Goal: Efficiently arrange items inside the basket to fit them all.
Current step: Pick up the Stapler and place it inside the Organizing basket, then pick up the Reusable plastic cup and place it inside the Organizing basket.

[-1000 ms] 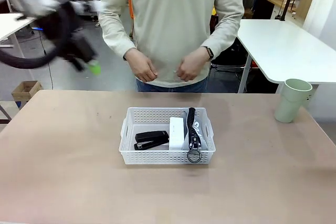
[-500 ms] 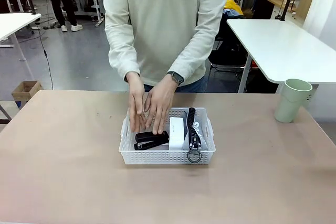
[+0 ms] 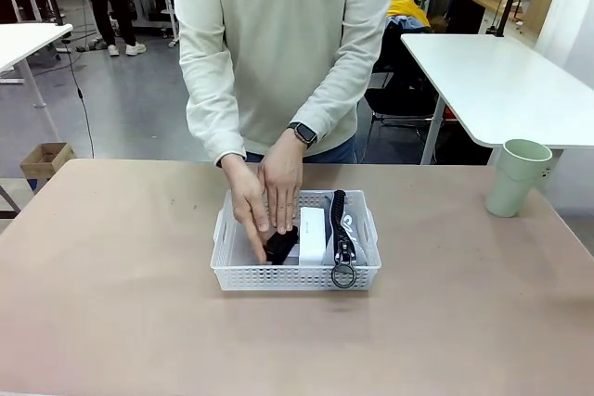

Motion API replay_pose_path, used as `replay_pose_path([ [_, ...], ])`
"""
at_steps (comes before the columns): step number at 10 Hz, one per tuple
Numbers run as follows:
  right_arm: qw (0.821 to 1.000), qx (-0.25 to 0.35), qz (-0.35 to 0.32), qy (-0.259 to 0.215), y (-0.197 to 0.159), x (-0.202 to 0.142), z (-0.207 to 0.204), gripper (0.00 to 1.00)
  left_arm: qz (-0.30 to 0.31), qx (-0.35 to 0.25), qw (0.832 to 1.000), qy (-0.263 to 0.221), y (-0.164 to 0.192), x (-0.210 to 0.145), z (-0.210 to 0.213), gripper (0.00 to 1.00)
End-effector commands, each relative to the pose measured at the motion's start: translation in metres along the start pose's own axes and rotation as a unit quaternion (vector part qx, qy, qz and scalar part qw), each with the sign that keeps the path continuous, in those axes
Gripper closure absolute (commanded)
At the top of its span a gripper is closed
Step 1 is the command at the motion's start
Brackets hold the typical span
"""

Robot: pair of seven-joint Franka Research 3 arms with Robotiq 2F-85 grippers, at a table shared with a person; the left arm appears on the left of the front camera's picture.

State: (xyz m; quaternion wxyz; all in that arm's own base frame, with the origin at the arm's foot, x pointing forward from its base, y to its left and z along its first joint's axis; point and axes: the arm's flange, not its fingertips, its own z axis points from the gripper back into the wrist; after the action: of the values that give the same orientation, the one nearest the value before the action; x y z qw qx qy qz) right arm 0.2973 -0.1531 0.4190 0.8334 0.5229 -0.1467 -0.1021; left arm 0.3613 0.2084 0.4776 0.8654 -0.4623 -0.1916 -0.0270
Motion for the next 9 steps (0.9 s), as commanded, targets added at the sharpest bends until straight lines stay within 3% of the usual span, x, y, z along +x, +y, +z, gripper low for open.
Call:
replay_pose_path([
  [1, 1.000, 0.010, 0.009, -0.004, 0.0015, 0.0007, 0.0007, 0.00, 0.004, 0.012, 1.000, 0.007, -0.0029, -0.0059, 0.0058, 0.00],
  [9, 1.000, 0.010, 0.009, -0.004, 0.0015, 0.0007, 0.0007, 0.00, 0.004, 0.012, 1.000, 0.007, -0.0029, -0.0059, 0.0058, 0.00],
])
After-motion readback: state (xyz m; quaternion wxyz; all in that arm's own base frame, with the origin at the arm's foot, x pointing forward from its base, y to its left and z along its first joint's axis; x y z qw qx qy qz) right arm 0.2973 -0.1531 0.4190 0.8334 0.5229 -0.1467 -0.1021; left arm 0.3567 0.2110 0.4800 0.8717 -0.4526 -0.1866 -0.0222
